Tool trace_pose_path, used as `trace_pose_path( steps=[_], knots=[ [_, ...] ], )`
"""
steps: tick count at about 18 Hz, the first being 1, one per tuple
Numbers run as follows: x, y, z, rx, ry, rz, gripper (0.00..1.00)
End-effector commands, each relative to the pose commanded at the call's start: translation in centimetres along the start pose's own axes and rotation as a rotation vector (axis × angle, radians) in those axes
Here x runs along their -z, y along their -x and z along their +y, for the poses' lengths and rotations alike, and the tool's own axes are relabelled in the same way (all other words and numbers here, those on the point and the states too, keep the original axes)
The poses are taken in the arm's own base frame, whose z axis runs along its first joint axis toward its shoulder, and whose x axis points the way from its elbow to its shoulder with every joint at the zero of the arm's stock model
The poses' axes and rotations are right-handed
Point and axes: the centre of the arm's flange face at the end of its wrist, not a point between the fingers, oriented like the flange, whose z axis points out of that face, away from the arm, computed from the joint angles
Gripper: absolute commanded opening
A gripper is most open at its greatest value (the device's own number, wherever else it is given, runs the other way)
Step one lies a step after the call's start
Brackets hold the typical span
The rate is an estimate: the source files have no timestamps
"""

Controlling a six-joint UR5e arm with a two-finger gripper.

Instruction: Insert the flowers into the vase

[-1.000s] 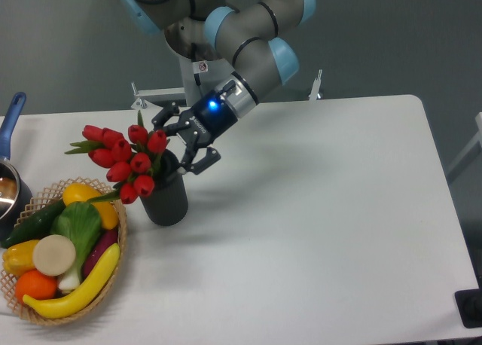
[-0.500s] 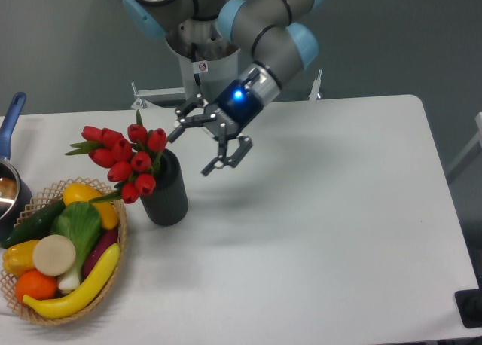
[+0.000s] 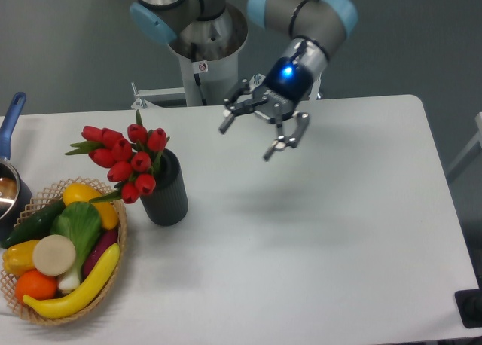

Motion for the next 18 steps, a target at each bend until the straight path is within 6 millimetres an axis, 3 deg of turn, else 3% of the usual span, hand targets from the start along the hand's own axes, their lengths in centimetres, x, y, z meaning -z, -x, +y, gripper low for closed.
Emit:
trace_pose_path(
  steps=[3, 11, 15, 18],
  knots=[
    [1.7, 1.4, -0.5, -0.023, 0.029, -0.045, 1.00],
    [4.3, 4.9, 0.1, -0.112, 0.600, -0.165, 1.00],
    [3.7, 5.7, 1.6, -0.157, 0.788, -0.146, 1.00],
    [4.3, 6.3, 2.4, -0.174, 1.035, -0.116, 1.00]
  ],
)
